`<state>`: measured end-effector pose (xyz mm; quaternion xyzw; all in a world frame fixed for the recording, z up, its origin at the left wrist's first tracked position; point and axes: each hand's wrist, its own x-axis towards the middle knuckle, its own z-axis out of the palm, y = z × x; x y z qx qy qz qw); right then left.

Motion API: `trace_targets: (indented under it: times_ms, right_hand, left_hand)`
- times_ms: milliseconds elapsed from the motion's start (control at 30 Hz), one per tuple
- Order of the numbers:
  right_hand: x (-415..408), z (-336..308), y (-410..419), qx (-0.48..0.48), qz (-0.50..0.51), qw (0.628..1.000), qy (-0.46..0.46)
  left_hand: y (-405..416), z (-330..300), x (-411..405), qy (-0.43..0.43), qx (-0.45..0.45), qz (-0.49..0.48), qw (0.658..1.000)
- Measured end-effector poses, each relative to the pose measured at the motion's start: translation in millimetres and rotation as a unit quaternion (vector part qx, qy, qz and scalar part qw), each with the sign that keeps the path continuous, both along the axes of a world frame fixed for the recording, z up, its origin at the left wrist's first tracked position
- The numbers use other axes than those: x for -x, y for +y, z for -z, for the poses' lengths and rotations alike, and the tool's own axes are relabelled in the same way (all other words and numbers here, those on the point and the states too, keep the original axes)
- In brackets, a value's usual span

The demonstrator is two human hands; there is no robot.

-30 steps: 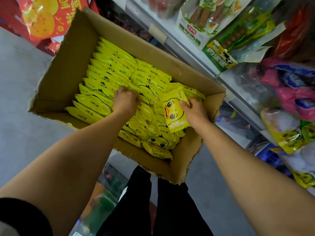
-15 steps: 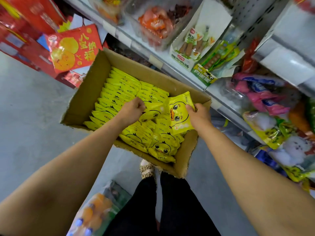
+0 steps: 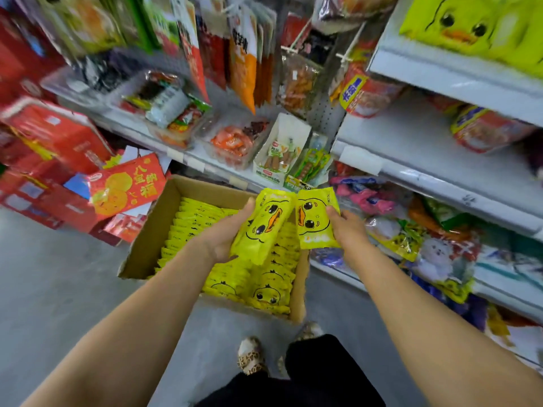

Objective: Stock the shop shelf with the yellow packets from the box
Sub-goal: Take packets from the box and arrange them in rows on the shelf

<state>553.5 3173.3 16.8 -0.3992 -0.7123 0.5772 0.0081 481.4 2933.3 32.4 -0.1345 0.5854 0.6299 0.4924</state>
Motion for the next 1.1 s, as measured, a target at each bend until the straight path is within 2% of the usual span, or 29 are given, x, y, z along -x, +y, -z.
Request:
trace_targets:
  times_ms: [100,233,400,633,900,1100]
  right_hand:
    - [-17,-24,5,0.073,0.018,0.996,0.057]
    - [-32,-62,22,0.127,0.009,0.985,0.121]
    - [-55,-132,73,0.099,-0.022,0.978,0.182]
    - [-123,-220,191,0.039,0.010,0.961,0.274]
    - [-205,-261,327,0.011,0.039,0.957,0.287]
    - [-245,-278,405,-0.013,0.077,0.949,0.305]
  left_hand:
    - [11,-24,-1,0.052,0.006,0.049,0.997]
    - [38,-65,-7,0.103,-0.057,0.082,0.990]
    - [77,-109,-21,0.147,-0.105,0.113,0.977]
    - [176,-169,-56,0.188,-0.140,0.198,0.952]
    - [331,-233,-104,0.287,-0.051,0.315,0.903]
    - [418,-277,-114,0.394,0.092,0.349,0.845]
